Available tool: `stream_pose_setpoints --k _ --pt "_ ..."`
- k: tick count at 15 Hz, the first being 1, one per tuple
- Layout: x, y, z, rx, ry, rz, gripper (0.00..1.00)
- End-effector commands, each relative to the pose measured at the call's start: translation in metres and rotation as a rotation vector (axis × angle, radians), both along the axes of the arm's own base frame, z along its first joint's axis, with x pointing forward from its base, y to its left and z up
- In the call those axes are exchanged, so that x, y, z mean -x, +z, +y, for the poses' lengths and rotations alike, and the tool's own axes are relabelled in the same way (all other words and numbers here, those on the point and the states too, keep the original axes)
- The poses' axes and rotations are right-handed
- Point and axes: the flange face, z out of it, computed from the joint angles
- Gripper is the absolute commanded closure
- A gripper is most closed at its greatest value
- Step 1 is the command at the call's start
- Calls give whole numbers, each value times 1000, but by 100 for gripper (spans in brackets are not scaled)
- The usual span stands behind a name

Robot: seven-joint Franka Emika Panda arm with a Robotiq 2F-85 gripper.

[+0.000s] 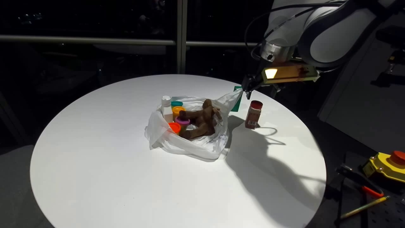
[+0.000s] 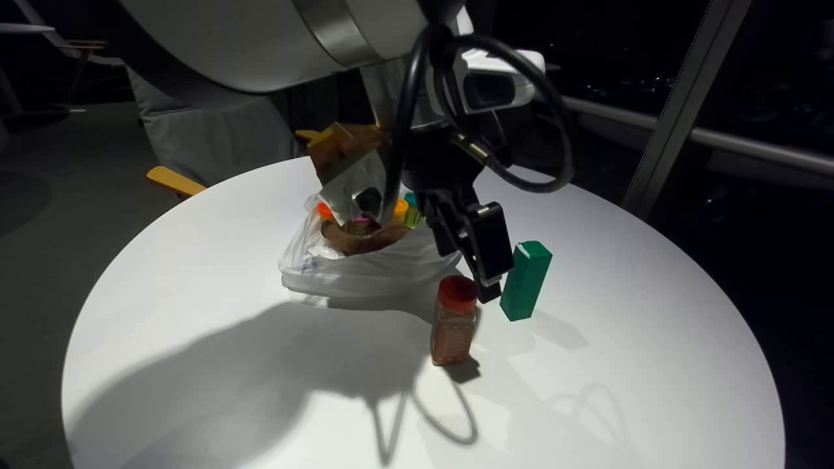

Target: Remove the objects from the plastic and put them on the table

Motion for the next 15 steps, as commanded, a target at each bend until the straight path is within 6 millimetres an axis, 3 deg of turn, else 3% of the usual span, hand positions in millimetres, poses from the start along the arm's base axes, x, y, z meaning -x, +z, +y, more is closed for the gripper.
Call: stream_pose_setpoints --k 1,5,7,10,15 --pt "3 44 56 84 57 1 0" --pt "-13 86 138 102 225 -17 0" --pt "-31 97 170 97 287 -38 0" --pt "-61 102 188 63 366 -60 0" --pt "-126 55 164 -96 350 -16 0"
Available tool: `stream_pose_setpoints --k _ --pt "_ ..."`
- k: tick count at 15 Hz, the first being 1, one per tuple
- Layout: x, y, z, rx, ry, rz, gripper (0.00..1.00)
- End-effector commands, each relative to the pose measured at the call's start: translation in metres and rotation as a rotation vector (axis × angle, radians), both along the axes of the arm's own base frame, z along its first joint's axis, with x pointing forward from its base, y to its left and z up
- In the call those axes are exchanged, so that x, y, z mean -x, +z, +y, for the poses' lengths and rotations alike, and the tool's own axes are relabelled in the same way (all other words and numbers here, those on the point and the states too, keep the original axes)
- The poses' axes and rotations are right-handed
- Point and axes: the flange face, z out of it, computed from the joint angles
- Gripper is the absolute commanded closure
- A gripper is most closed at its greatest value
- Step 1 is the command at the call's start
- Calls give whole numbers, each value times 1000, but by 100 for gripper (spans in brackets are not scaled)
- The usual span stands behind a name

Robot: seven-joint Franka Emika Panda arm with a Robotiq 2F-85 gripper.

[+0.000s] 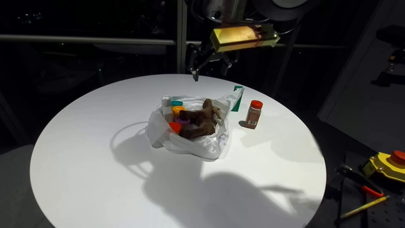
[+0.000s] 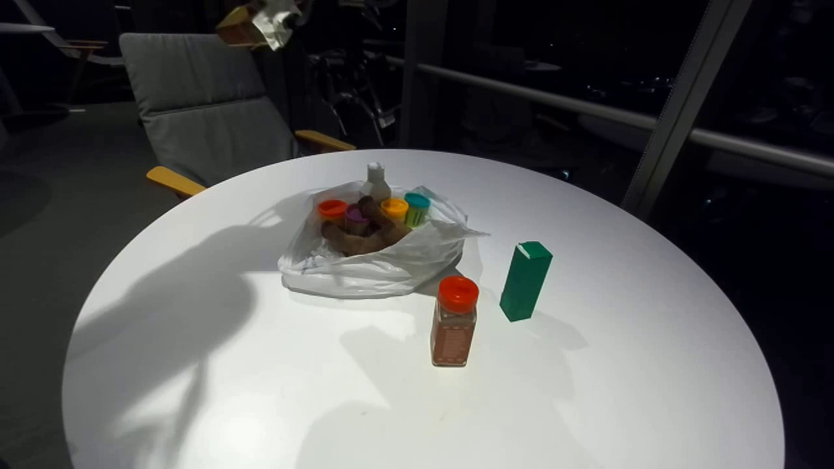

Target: Remove the objects from the plastic and put them on the table

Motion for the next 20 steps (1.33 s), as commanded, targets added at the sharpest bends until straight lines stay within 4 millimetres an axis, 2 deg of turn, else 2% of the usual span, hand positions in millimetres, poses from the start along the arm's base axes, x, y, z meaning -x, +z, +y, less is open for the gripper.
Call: stream_pose_setpoints --k 1,4,9,13,18,20 --pt "-55 -36 -18 -132 -11 41 0" --pt "-78 -57 -25 -237 -93 72 0" --pt "-91 -84 -20 -344 -255 83 0" --pt "-85 -101 -17 -352 -391 76 0" --pt "-74 -111 -16 -341 -546 58 0" --pt "-72 -112 -22 -331 -589 56 0"
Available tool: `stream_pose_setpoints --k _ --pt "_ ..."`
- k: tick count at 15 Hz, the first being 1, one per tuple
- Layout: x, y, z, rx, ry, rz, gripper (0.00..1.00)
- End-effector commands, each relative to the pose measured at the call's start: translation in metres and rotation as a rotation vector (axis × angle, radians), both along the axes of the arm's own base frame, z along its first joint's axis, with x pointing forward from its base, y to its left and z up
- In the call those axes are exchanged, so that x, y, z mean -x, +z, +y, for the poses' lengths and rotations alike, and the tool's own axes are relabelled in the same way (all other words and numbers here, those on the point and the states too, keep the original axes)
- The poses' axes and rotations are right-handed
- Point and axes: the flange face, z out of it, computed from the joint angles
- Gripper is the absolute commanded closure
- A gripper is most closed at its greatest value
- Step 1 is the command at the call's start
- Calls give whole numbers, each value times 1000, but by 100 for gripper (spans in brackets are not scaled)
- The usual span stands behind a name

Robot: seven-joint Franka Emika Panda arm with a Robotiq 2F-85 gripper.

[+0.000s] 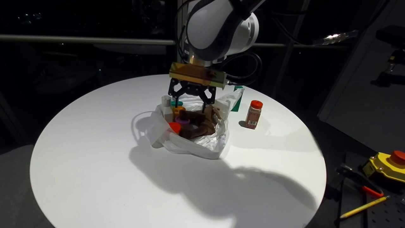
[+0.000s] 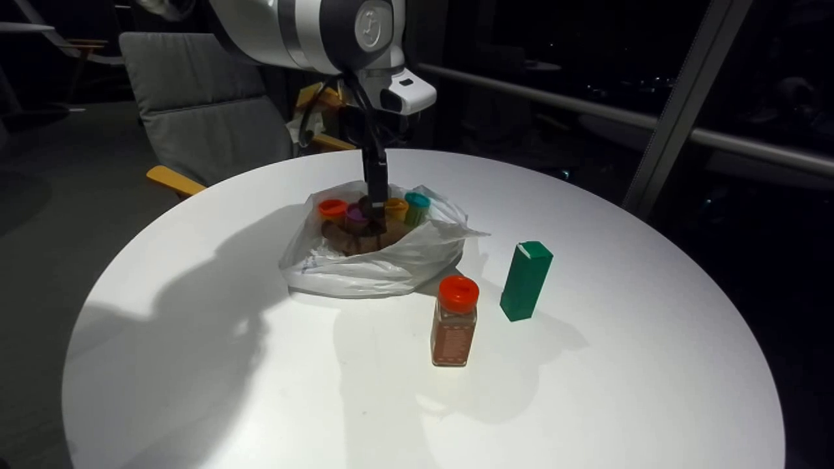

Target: Remove the objects from the plastic and put them on the table

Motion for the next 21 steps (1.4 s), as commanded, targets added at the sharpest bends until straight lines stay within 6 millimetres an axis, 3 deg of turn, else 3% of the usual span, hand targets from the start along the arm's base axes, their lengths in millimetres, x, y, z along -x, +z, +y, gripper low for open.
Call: stream_pose_setpoints --k 1,9,20,21 --pt "3 6 -11 15 -91 -5 0" --pt "2 -7 -47 15 -157 84 0" --pt "-16 -38 -51 -1 -69 141 0" --pt "-18 -40 -51 3 -68 138 9"
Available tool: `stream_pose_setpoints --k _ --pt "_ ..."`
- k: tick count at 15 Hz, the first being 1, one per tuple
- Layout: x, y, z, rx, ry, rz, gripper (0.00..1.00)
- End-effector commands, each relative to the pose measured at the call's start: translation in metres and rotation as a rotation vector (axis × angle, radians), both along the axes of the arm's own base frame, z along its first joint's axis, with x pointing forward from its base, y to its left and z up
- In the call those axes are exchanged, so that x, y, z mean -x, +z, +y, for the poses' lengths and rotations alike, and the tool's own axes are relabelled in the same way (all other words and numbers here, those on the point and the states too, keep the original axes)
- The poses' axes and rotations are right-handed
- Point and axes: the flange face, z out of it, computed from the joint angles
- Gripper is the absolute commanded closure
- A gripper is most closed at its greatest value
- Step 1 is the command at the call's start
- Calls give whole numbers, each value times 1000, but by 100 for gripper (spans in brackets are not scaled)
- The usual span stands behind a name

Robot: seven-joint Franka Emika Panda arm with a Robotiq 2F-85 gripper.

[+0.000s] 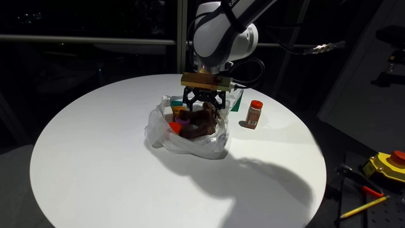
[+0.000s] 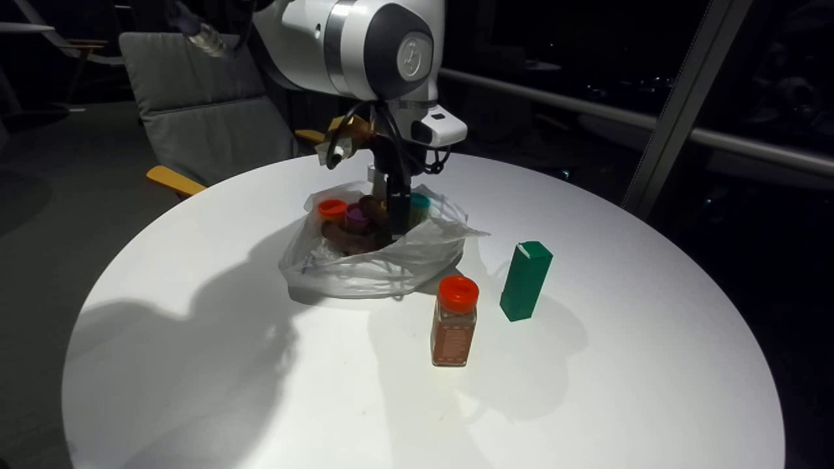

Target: Remove the objects from the plastic and put them on the table

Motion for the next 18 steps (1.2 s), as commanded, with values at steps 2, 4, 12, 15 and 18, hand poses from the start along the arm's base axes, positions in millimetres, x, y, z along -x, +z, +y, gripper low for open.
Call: stream_pose_setpoints --k 2,4,12,15,18 --pt "-18 -5 -1 -1 12 -16 32" --pt "-18 -3 1 11 8 -34 49" --pt "-3 27 28 84 74 -140 99" --pt "5 47 42 126 107 -223 100" --pt "20 73 46 162 98 -314 97"
